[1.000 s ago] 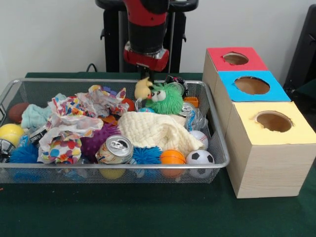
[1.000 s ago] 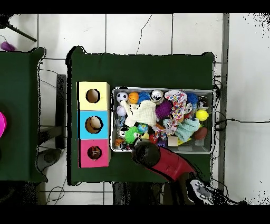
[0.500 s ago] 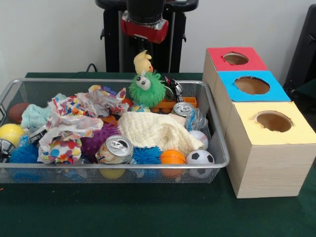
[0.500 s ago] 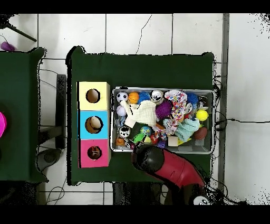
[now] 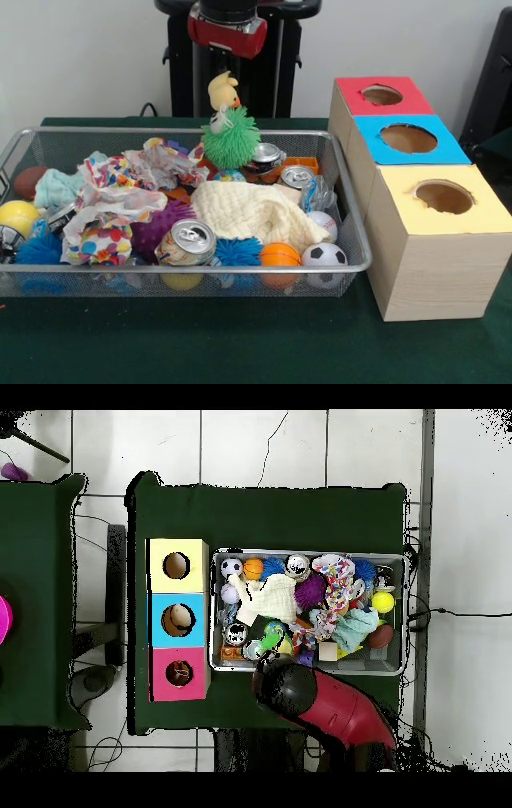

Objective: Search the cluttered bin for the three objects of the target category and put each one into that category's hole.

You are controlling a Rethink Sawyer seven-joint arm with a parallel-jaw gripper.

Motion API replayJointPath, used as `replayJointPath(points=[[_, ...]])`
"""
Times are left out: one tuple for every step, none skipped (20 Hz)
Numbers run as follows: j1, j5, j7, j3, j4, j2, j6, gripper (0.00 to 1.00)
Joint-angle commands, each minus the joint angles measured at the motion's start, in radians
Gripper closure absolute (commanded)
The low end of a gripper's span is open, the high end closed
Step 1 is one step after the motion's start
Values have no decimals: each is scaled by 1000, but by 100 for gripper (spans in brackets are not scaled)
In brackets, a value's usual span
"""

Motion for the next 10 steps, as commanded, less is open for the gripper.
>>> replayJointPath(points=[[15, 60, 242, 22, 119, -23, -47, 100], [16, 71, 256, 28, 139, -24, -65, 100], [16, 83, 265, 35, 155, -24, -79, 100], [19, 90, 272, 38, 164, -22, -95, 100], [17, 96, 273, 43, 171, -19, -109, 100], [16, 101, 273, 46, 177, -16, -119, 100], [13, 104, 269, 50, 180, -13, -129, 100], [9, 108, 263, 54, 184, -9, -137, 100], [0, 110, 253, 61, 184, -3, -144, 100], [-9, 112, 243, 69, 185, 2, -152, 100]])
